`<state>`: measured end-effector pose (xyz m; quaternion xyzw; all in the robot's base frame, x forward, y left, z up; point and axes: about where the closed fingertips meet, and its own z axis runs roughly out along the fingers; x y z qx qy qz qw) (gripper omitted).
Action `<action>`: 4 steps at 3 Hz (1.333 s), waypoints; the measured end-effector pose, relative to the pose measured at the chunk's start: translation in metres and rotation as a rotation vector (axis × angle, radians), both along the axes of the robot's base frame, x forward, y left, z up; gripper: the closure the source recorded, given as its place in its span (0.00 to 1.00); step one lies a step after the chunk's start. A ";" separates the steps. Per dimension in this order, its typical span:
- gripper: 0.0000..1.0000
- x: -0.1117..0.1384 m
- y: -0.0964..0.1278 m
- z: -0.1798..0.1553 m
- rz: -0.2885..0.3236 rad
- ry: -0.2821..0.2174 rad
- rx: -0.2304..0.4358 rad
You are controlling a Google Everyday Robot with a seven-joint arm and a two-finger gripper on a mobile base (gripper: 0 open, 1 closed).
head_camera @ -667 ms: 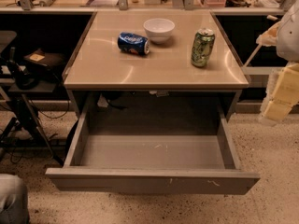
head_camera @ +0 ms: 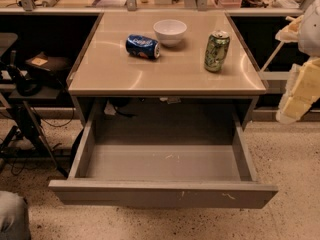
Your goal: Place green can into top drawer
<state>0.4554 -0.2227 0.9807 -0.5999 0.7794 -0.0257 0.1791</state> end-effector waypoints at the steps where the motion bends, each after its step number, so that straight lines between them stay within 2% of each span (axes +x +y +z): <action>1: 0.00 0.041 -0.031 0.005 -0.068 -0.060 0.117; 2: 0.00 0.089 -0.082 0.017 -0.215 -0.169 0.269; 3: 0.00 0.088 -0.082 0.017 -0.214 -0.167 0.268; 4: 0.00 0.100 -0.082 0.019 -0.212 -0.196 0.319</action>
Offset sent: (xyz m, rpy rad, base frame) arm 0.1313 -0.1656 0.0318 0.4408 -0.2950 -0.4385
